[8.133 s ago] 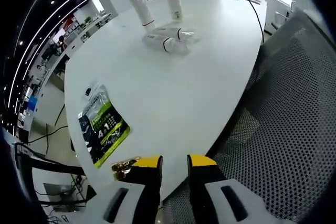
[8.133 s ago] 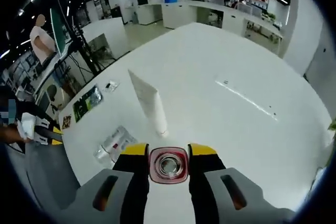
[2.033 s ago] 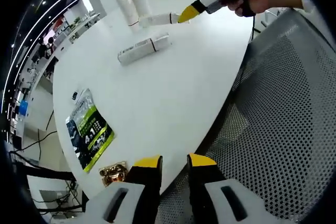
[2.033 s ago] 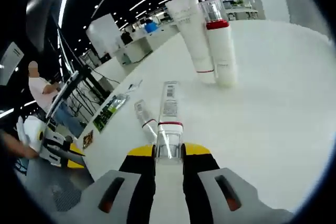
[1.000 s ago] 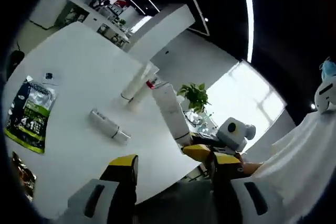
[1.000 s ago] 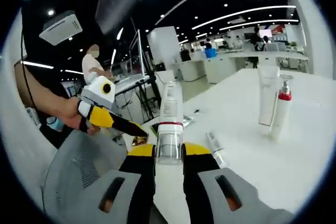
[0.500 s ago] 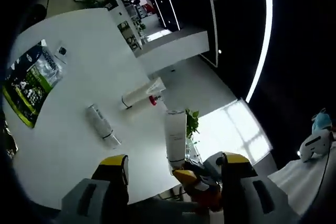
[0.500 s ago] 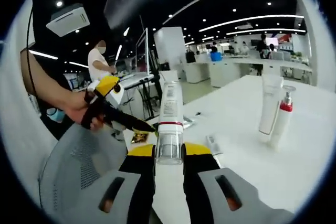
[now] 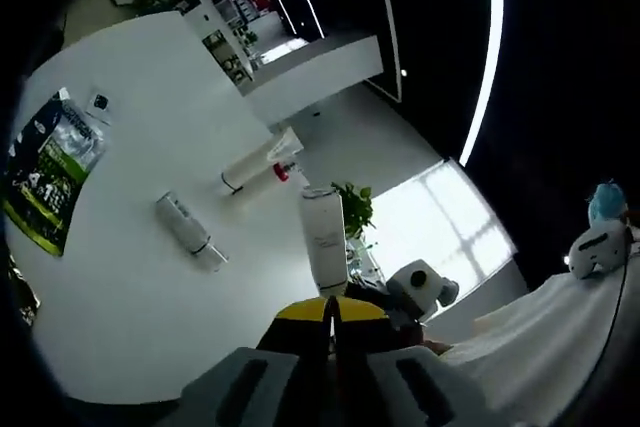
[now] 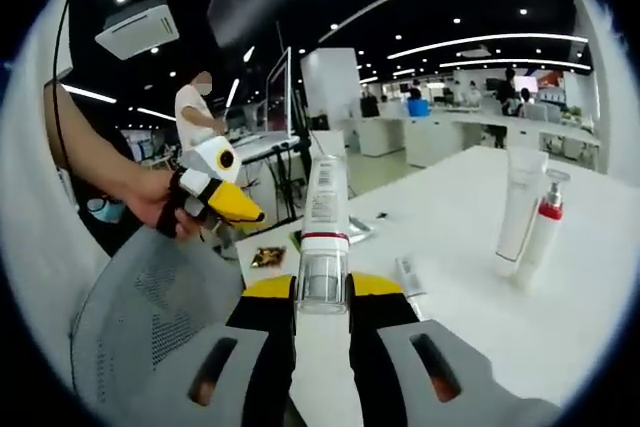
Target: Arrange the skincare products in the storage area until every visible bottle or jar stands upright without overlapping.
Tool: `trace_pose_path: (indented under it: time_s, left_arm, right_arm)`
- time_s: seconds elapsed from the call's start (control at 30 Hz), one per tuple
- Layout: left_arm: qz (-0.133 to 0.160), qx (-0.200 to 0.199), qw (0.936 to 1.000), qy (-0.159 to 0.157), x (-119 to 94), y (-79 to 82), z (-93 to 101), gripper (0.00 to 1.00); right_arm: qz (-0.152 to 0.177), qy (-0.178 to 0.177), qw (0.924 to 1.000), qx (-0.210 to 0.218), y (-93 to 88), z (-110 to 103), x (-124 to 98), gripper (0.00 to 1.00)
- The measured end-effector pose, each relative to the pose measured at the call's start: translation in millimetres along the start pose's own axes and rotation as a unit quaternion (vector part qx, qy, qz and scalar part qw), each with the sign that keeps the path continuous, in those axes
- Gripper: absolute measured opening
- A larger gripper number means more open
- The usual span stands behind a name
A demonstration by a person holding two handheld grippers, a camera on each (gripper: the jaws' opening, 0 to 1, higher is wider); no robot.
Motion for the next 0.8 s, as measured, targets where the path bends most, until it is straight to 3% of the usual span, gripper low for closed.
trace_pose_path:
  time_s: [0.13,0.27,0.33,0.47,0.5,0.73,0.8]
  left_arm:
    - [-0.007,-0.047,0.9975,-0.052,-1.2,0.2,7.1,0.01]
    - [0.019,-0.054,0.9974,-0.044,-5.1,3.9,4.6,0.03]
    - [0.047,-0.048,0.9973,-0.03,-6.9,6.3,-0.1,0.14]
    - [0.058,-0.071,0.9953,-0.031,-4.1,6.5,-0.5,0.5]
    - [0.057,-0.068,0.9958,-0.022,-3.8,6.2,-1.9,0.53]
    - [0.072,-0.072,0.9947,-0.014,-7.5,8.4,-5.1,0.5]
    - [0.067,-0.059,0.996,-0.004,-9.4,8.4,-6.9,0.34]
  right_arm:
    - [-0.001,0.001,0.9999,-0.013,0.6,-3.4,-0.3,0.17]
    - [-0.003,0.006,0.9996,-0.028,1.3,-6.7,0.4,0.17]
    - [-0.009,0.008,0.9993,-0.036,0.0,-9.0,2.1,0.17]
    - [-0.022,0.016,0.9976,-0.064,-1.5,-15.5,4.7,0.17]
    - [-0.025,0.019,0.9967,-0.075,-1.7,-17.4,5.3,0.17]
    - [-0.059,0.051,0.9824,-0.17,-7.5,-34.9,12.5,0.17]
    - [-0.064,0.057,0.9771,-0.194,-8.8,-39.4,13.9,0.17]
Point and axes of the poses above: the point that each gripper's makers call its tool centre point, and the gripper's own axes: x roughly forward along the fingers, z roughly to its right, y roughly out of its top, the point moved 10 cm from there along -x, roughly backward along the fingers, and after that the axes turned 14 degrees about x, right-handed, at the moved point
